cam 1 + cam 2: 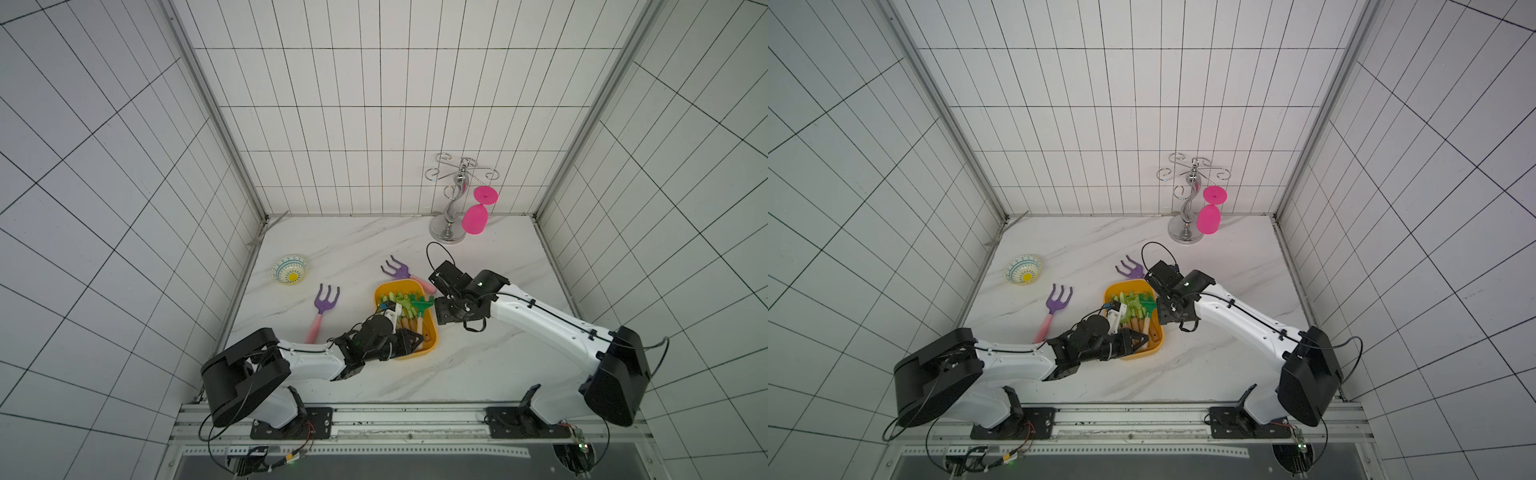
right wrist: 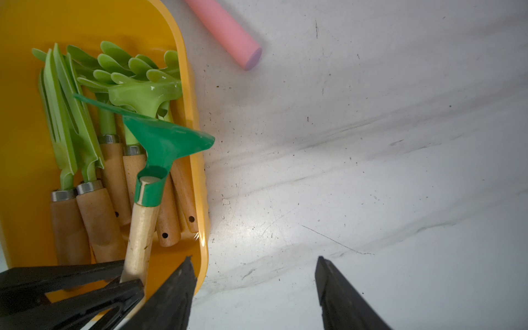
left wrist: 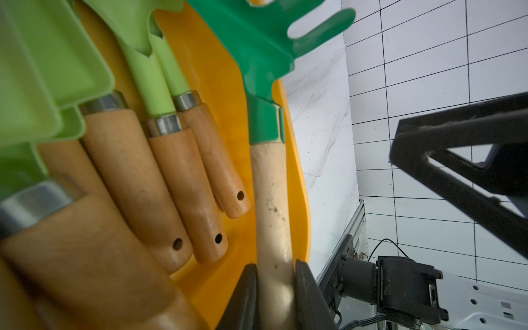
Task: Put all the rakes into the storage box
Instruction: Place the rake in the storage box, then pick up the rake at the center of the board.
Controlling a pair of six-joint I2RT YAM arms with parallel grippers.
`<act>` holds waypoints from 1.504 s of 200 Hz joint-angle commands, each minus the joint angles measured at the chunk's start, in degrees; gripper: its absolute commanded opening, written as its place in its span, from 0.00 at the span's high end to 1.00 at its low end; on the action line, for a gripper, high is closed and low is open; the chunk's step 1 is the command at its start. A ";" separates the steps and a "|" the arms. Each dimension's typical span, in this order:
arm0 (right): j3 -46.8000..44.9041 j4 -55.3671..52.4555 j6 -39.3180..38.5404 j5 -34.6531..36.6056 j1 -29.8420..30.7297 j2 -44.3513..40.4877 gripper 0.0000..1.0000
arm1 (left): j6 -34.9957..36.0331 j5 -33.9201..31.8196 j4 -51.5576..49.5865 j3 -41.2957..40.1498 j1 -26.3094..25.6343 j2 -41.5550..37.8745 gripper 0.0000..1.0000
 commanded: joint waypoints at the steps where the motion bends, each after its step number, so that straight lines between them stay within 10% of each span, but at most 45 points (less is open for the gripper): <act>1: -0.69 0.74 0.01 -1.20 -0.40 1.95 0.31 | 0.37 -3.82 -4.93 -1.87 -0.13 -1.28 0.89; 70: -0.51 1.35 -0.64 -1.18 -0.31 3.24 0.31 | -0.25 -5.21 -4.04 -0.25 -0.50 2.32 0.89; 128: 0.65 0.38 -1.12 0.01 -0.88 4.86 0.30 | 1.13 -3.99 -14.07 7.79 -2.41 6.82 0.56; 209: 0.99 2.45 -4.23 -3.21 -7.01 3.57 0.30 | 11.60 -9.04 -32.00 15.67 -2.59 -6.22 0.45; 239: 0.19 4.16 -5.73 -6.57 -7.39 4.86 0.31 | 20.51 -20.60 -51.39 23.70 -2.26 -15.71 0.38; 267: -1.12 7.65 -6.49 -11.46 -7.26 7.45 0.31 | 26.12 -29.15 -63.28 25.47 0.62 -23.21 0.30; 301: -0.99 10.92 -7.44 -13.10 -5.54 9.44 0.32 | 26.99 -28.05 -75.67 23.62 16.03 -28.49 0.28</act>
